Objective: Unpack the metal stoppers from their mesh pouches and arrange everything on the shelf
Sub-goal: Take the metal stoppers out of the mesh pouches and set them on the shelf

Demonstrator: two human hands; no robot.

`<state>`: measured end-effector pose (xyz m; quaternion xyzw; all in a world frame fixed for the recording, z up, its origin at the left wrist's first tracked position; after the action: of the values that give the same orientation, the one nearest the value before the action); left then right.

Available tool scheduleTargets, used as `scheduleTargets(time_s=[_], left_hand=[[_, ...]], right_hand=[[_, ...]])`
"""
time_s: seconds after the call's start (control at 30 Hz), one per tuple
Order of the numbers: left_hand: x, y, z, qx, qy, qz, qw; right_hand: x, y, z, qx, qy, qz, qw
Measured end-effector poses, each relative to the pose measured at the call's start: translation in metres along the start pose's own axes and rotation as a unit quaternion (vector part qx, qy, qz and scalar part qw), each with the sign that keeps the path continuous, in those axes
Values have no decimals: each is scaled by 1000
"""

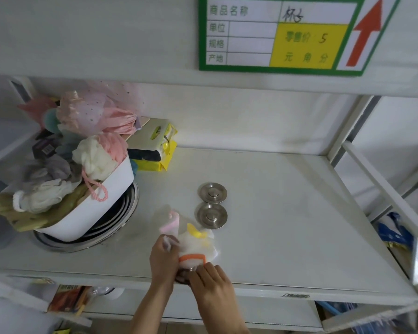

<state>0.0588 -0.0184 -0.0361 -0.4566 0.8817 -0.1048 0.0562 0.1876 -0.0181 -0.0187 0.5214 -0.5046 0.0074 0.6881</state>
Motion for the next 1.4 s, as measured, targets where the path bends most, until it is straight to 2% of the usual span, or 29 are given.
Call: scheduleTargets(time_s=[0.1, 0.17, 0.27, 0.37, 0.43, 0.6, 0.77, 1.03, 1.17, 1.3, 1.4], left_hand=[[8, 11, 0, 15, -39, -14, 999], [13, 19, 1, 44, -75, -30, 996], [20, 23, -1, 49, -104, -32, 993], [28, 21, -3, 46, -107, -19, 993], [34, 16, -6, 32, -114, -16, 993], [46, -3, -13, -5, -108, 24, 994], [53, -13, -17, -5, -110, 58, 992], [41, -22, -21, -19, -129, 95, 987], [35, -25, -20, -8, -138, 107, 985], [24, -33, -27, -17, -109, 107, 988], [14, -39, -31, -35, -72, 110, 991]], right_hand=[[-2, -8, -5, 9, 0, -31, 999], [-8, -16, -14, 7, -10, -13, 1000], [-20, -26, -31, 7, -17, 76, 997], [-32, -27, -43, -39, 8, 203, 978], [-35, -20, -45, -58, 23, 253, 965], [-38, -10, -36, -73, 38, 285, 955], [-39, -15, -28, -77, 46, 327, 941], [-27, -6, -30, -46, 50, 297, 952], [-11, 2, -45, -61, 31, 299, 952], [20, 21, -58, -83, -5, 287, 954], [46, 35, -55, -93, 32, 262, 960]])
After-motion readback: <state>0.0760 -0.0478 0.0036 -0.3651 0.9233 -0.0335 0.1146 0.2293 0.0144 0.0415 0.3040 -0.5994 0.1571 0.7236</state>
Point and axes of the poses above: each hand's wrist, its own y-axis towards the middle knuckle, its own x-axis out of the back of the hand, z = x × y, the point moved 2 cm from there along y, towards the middle knuckle, and after that the axes turned 13 degrees about -y, right-handed, at the moved point
